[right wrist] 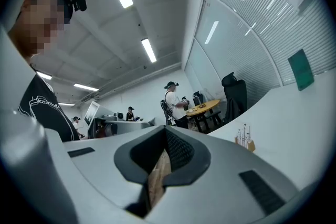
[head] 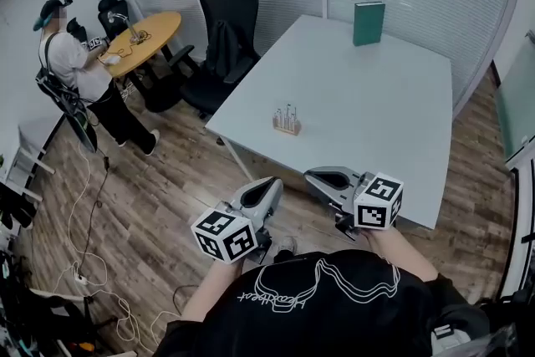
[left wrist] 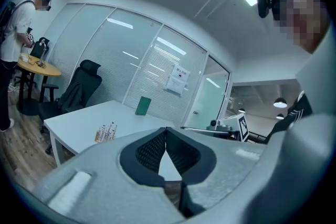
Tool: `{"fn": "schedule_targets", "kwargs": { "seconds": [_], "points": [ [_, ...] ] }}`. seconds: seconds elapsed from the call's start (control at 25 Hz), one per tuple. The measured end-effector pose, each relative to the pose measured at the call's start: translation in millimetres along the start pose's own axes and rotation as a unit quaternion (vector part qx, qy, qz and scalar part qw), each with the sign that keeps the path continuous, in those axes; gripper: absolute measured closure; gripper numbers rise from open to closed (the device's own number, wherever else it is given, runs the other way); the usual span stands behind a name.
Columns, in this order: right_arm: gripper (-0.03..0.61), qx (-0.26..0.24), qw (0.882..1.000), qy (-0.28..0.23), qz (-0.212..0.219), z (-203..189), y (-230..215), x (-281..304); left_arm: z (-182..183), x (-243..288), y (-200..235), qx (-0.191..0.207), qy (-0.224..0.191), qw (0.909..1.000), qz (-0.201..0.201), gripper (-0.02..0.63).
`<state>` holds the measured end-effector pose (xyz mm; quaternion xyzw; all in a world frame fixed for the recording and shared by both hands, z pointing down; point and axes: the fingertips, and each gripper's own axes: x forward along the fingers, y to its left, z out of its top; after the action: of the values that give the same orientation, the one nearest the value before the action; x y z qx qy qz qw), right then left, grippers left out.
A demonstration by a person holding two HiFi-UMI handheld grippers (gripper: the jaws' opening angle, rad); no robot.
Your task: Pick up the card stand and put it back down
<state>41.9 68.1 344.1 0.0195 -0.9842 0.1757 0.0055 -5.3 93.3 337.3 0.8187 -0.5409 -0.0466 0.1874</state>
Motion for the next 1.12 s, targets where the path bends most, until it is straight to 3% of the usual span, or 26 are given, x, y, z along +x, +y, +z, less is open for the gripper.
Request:
{"fn": "schedule_targets", "kwargs": {
  "seconds": [0.24, 0.56, 0.76, 1.12],
  "points": [
    [0.569, 0.003, 0.999, -0.005, -0.031, 23, -43, 67, 30, 21, 74, 0.007, 0.030, 0.9991, -0.031, 0.600],
    [0.569, 0.010, 0.995, -0.022, -0.094, 36, -104, 114, 50, 54, 152, 0.013, 0.054, 0.9952, -0.080, 0.599],
    [0.569, -0.004, 0.992, -0.028, -0.122, 30, -126, 122, 47, 74, 180, 0.048, 0.070, 0.9892, -0.119, 0.598],
    [0.568, 0.012, 0.984, -0.008, -0.179, 1, -177, 104, 14, 118, 209, 0.043, 0.109, 0.9857, -0.121, 0.591]
  ]
}}
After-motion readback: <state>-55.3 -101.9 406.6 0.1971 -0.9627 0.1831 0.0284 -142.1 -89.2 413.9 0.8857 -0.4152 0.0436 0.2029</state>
